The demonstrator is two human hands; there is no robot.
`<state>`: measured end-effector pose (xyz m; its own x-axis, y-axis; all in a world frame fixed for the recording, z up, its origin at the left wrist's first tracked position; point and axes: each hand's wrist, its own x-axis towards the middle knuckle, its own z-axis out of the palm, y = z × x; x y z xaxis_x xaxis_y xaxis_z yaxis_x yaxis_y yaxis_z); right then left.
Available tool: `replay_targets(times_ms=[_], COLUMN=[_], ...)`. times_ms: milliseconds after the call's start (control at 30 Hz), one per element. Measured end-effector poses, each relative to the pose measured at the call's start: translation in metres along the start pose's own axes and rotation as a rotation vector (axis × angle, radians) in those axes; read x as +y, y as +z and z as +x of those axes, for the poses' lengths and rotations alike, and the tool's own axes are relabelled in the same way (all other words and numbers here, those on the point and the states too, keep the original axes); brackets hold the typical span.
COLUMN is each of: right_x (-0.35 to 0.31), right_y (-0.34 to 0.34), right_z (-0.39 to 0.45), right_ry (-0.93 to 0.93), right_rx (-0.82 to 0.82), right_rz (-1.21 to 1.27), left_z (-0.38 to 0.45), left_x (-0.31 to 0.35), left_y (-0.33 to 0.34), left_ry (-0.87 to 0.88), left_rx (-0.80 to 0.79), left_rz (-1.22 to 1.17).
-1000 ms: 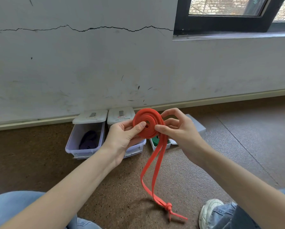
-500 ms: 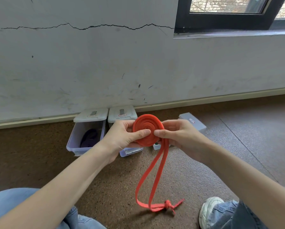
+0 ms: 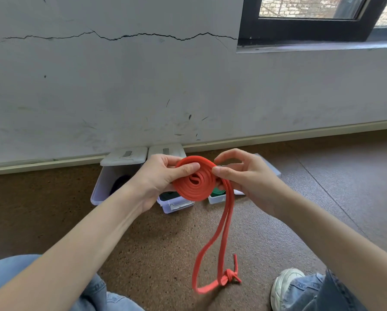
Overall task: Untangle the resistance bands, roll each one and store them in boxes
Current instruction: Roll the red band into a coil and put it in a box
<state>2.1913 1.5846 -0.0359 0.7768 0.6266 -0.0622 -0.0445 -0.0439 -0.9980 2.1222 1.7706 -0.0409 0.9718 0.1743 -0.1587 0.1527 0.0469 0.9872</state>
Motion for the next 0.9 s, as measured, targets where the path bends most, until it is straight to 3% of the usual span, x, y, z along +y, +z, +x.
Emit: replay_targets(times_ms=[133, 400, 700, 900], right_x=[-0.001, 0.002, 0.001, 0.011], right_y=[0.002, -0.002, 0.008, 0.022], right_z=[0.001, 0.003, 0.002, -0.003], right_ry=[-0.108, -0.131, -0.034, -0.037], right_rx=[0.081, 0.192, -0.018, -0.021], right_rz=[-0.065, -0.109, -0.030, 0.007], left_z=[-0.002, -0.005, 0.002, 0.007], left_x=[0.002, 0.004, 0.004, -0.003], left_y=[0.000, 0.005, 0.004, 0.005], left_ry=[-0.023, -0.020, -0.010, 0.023], left_rx=[-0.040, -0.122, 0.124, 0.275], left_rz=[-0.015, 0.064, -0.130, -0.221])
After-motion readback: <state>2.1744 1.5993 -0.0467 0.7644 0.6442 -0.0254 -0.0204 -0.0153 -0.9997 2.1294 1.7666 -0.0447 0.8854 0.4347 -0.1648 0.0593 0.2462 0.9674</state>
